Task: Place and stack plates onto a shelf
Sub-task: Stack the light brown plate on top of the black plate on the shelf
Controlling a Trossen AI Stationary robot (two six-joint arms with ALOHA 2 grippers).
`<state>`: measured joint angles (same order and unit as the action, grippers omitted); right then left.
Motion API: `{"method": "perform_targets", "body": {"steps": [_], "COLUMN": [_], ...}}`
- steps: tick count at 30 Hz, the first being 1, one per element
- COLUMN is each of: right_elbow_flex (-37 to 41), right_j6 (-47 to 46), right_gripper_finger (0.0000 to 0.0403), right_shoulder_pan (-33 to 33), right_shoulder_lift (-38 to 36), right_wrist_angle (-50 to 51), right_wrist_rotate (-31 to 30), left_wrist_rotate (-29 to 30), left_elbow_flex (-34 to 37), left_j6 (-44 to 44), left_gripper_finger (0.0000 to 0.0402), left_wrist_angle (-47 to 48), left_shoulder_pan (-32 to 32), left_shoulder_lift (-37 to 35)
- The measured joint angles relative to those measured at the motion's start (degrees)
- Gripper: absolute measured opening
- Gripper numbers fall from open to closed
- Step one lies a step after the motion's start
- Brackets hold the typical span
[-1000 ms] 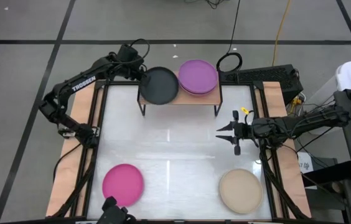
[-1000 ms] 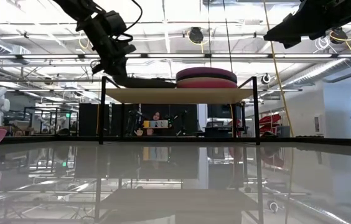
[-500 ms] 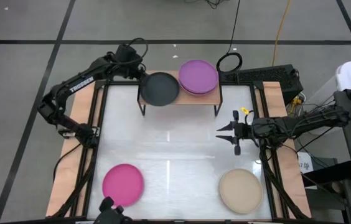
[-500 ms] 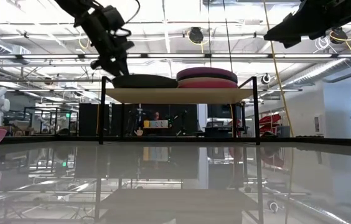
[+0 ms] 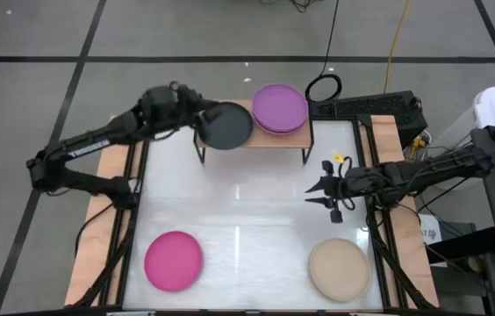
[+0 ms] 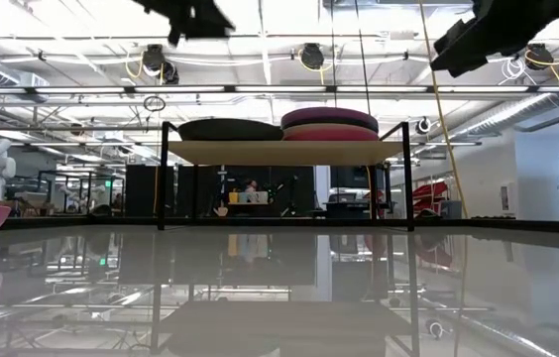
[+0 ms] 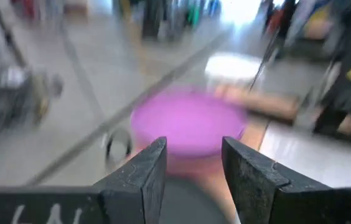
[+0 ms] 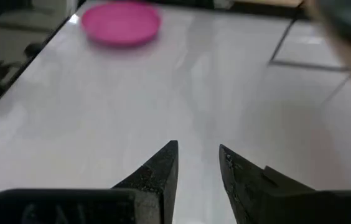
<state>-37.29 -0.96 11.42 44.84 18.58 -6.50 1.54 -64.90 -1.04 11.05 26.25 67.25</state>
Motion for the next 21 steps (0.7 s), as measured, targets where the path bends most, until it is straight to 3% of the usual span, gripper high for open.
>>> {"method": "perform_targets", "body": {"steps": [10,21], "right_elbow_flex": [-6.1,-6.1], "right_j6": [-5.2,-15.1], "right_gripper_finger": [0.011,0.011], "right_shoulder_pan": [4.7,11.0], "right_shoulder_lift": [11.5,20.4], "right_wrist_angle": [11.6,20.2], "right_wrist_rotate": [5.5,14.0], "left_wrist_rotate": [3.0,10.8], "left_elbow_flex": [19.2,29.9], "left_j6": [0.3,3.7], "left_gripper_finger": [0.0159,0.0159], "left_wrist_angle": [-32.2,-40.8], "left_shoulder_pan": [-16.2,-26.4], "left_shoulder_lift": [-6.8,-6.5]}}
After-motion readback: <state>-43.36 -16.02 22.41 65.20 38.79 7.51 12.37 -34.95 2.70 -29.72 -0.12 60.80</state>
